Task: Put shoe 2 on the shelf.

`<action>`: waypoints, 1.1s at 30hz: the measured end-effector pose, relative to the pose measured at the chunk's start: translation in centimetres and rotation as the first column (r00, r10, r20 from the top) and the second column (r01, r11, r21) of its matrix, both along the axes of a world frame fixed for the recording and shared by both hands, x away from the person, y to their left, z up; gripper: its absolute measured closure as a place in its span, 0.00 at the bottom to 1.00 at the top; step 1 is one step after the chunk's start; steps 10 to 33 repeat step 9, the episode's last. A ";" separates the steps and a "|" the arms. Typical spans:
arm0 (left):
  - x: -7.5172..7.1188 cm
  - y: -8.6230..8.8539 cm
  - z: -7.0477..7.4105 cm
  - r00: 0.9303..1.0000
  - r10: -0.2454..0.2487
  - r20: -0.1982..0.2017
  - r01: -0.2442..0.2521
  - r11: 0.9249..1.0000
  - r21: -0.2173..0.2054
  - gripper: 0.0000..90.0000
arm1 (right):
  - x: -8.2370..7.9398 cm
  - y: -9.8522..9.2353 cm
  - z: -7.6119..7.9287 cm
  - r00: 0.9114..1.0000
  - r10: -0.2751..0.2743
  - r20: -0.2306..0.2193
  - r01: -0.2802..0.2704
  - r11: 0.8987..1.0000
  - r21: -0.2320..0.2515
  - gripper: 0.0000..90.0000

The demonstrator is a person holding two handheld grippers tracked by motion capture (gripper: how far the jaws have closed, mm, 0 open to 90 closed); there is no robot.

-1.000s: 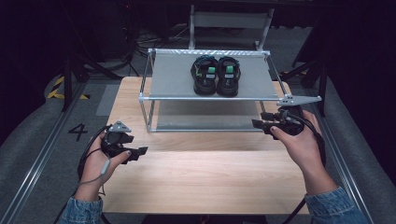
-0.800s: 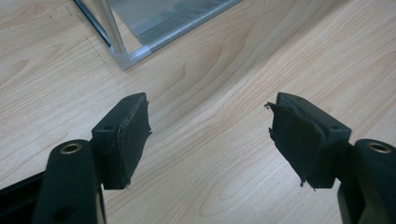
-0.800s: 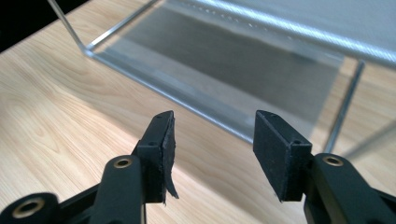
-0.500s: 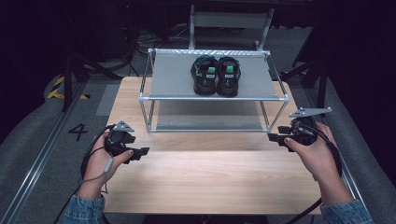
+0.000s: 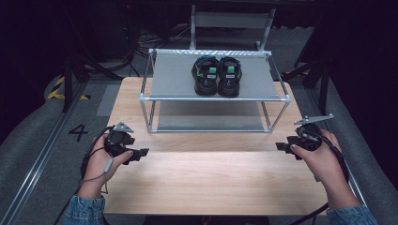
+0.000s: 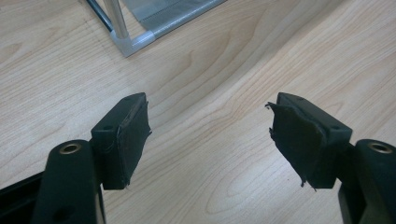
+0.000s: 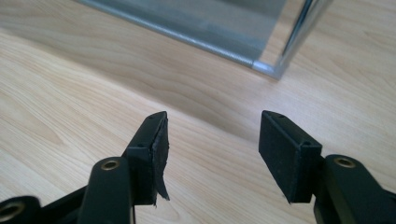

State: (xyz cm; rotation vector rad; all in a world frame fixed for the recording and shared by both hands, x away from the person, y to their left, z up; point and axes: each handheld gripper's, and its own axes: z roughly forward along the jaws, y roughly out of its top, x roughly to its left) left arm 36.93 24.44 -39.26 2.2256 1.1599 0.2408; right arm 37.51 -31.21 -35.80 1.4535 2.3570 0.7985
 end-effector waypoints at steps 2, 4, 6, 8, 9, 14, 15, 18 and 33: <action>0.0 0.0 0.0 1.000 -0.001 -0.003 0.001 1.000 0.000 0.31 | 0.0 -0.1 -0.3 1.000 -0.001 -0.012 0.001 1.000 -0.012 0.48; 0.0 0.0 0.0 1.000 -0.002 -0.004 0.002 1.000 0.000 0.31 | 0.0 -0.3 -0.7 1.000 -0.008 -0.023 0.008 1.000 -0.015 0.48; 0.1 -0.1 -0.1 1.000 -0.002 -0.007 0.002 1.000 -0.001 0.31 | 0.0 -0.4 -0.9 1.000 -0.010 -0.025 0.010 1.000 -0.016 0.47; 0.1 -0.1 -0.1 1.000 -0.006 -0.005 0.006 1.000 0.007 0.31 | 0.0 -0.4 -1.0 1.000 -0.014 -0.027 0.014 1.000 -0.008 0.47; 0.1 -0.1 -0.1 1.000 -0.006 -0.005 0.006 1.000 0.007 0.31 | -0.1 -0.5 -1.1 1.000 -0.012 -0.023 0.012 1.000 -0.010 0.46; 0.1 -0.1 -0.1 1.000 -0.006 -0.005 0.006 1.000 0.007 0.31 | -0.1 -0.5 -1.1 1.000 -0.012 -0.023 0.012 1.000 -0.010 0.46; 0.1 -0.1 -0.1 1.000 -0.006 -0.005 0.006 1.000 0.007 0.31 | -0.1 -0.5 -1.1 1.000 -0.012 -0.023 0.012 1.000 -0.010 0.46; 0.1 -0.1 -0.1 1.000 -0.006 -0.005 0.006 1.000 0.007 0.31 | -0.1 -0.5 -1.1 1.000 -0.012 -0.023 0.012 1.000 -0.010 0.46; 0.1 -0.1 -0.1 1.000 -0.006 -0.005 0.006 1.000 0.007 0.31 | -0.1 -0.5 -1.1 1.000 -0.012 -0.023 0.012 1.000 -0.010 0.46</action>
